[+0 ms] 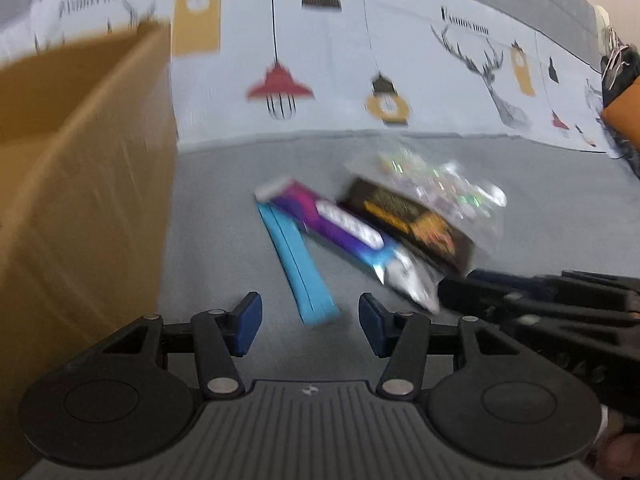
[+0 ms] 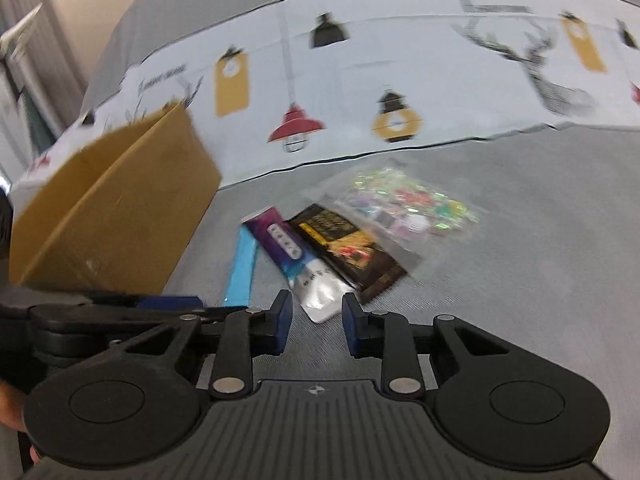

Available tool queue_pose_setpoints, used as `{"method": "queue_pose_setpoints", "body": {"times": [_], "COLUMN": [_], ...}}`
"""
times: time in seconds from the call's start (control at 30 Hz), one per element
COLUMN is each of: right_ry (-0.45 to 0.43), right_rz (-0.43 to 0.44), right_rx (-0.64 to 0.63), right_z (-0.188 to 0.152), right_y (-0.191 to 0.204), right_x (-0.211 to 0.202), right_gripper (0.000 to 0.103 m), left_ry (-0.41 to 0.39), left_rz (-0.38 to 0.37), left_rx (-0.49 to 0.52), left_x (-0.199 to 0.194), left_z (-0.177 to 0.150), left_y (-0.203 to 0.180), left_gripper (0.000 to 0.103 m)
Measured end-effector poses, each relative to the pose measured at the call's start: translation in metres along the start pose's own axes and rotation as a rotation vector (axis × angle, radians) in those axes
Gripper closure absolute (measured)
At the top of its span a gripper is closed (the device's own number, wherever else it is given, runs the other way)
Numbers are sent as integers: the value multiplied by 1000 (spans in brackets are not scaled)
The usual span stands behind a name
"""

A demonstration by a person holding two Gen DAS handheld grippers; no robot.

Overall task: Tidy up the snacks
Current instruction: 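Move both open tools back to the remaining snacks on the bed, then grasp the blue ice stick with left tool while right tool grasps purple bar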

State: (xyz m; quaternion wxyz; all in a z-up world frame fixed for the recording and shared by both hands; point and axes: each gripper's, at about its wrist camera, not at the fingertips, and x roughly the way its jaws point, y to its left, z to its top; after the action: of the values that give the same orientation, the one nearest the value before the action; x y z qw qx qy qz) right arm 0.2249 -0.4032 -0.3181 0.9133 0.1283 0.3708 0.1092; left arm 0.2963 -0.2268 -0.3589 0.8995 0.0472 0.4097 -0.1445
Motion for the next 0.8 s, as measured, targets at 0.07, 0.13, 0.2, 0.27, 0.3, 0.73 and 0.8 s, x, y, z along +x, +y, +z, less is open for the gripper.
{"method": "queue_pose_setpoints", "body": {"times": [0.07, 0.13, 0.2, 0.27, 0.3, 0.73, 0.8], "right_ry": [8, 8, 15, 40, 47, 88, 95], "right_rz": [21, 40, 70, 73, 64, 100, 102], "right_rx": [-28, -29, -24, -43, -60, -74, -81], "right_z": [6, 13, 20, 24, 25, 24, 24], "right_y": [2, 0, -4, -6, -6, -13, -14], "right_x": [13, 22, 33, 45, 50, 60, 59], "right_gripper": [77, 78, 78, 78, 78, 72, 72], "left_ry": [-12, -20, -28, -30, -36, 14, 5], "left_rz": [24, 32, 57, 87, 105, 106, 97], "left_rx": [8, 5, 2, 15, 27, 78, 85], "left_x": [5, 11, 17, 24, 26, 41, 41], "left_z": [6, 13, 19, 23, 25, 24, 22], "left_y": [2, 7, 9, 6, 4, 4, 3], "left_gripper": [48, 48, 48, 48, 48, 52, 52]}}
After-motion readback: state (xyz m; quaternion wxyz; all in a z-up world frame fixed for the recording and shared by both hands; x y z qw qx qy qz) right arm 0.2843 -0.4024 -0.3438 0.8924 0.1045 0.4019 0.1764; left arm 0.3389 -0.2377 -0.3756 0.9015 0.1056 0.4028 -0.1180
